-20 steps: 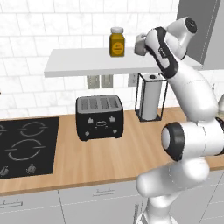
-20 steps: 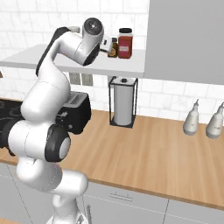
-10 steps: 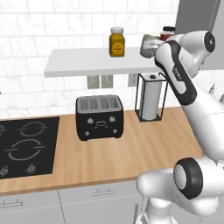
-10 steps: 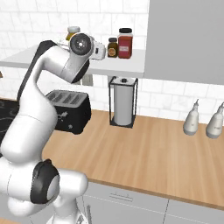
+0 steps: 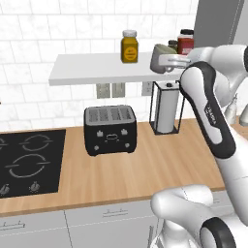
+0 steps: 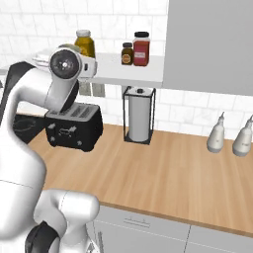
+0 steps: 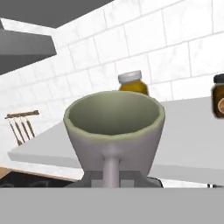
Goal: Gather all objects into one cabinet and sort the glasses and bowls to opposite sides.
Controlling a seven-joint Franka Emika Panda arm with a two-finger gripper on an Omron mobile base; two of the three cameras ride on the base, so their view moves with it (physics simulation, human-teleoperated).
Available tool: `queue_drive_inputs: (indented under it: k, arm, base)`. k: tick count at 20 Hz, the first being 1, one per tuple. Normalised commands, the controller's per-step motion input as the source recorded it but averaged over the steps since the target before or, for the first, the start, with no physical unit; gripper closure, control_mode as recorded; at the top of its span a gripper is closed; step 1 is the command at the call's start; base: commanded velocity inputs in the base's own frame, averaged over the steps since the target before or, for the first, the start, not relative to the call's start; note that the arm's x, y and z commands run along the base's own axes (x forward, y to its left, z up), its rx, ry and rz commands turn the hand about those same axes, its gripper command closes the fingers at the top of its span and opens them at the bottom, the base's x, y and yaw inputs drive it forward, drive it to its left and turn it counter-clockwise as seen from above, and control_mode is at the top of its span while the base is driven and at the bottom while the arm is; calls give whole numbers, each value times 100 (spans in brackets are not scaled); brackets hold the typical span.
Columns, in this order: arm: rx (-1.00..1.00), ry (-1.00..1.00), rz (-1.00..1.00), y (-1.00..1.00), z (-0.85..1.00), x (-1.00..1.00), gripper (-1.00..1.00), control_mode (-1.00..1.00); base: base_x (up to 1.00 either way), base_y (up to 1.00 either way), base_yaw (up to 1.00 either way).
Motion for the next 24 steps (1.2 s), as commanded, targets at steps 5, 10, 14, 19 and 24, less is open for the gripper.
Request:
queue_drive_inputs:
  k: [5,10,14,19,24]
  arm:
    - [3,14,21,48,0,-85,100,-100]
    - [0,19,32,58,0,-65,100,-100]
    - [0,6,21,36,1,-24,100,-100]
    - [0,0,0,0,0,0,100,100]
    - [0,0,0,0,0,0,100,100]
  base:
    - [0,0,0]
    - [0,0,0]
    - [0,0,0]
    - [0,35,11]
    - [3,84,33]
